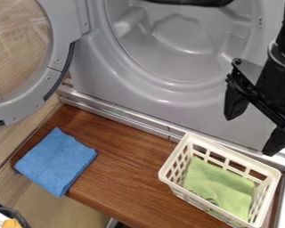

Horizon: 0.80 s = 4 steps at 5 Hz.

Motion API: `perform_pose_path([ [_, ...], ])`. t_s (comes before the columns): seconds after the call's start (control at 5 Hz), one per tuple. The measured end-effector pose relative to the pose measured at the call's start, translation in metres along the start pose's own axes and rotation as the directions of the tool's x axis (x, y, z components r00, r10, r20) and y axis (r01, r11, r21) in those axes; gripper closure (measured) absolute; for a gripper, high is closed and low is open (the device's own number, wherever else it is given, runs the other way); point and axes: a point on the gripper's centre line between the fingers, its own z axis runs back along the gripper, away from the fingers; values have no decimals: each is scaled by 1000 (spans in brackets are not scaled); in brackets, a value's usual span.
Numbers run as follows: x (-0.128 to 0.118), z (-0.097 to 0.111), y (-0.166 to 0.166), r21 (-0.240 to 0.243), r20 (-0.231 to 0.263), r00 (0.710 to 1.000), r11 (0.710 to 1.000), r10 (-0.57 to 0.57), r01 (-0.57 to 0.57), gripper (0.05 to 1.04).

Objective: Pick up the blue cloth into the washing machine

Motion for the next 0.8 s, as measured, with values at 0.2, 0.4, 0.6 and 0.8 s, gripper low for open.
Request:
perform_pose_path([
  [0.2, -2, -9, -2, -1, -31, 1000, 1000, 3, -3, 83],
  [0.4, -5, -35, 14, 4, -98, 991, 996, 87, -87, 83],
  [0.6, -8, -47, 39, 6, -124, 975, 983, 183, -184, 83],
  [0.8, -21, -61, 79, 83, -158, 931, 944, 330, -320, 83],
])
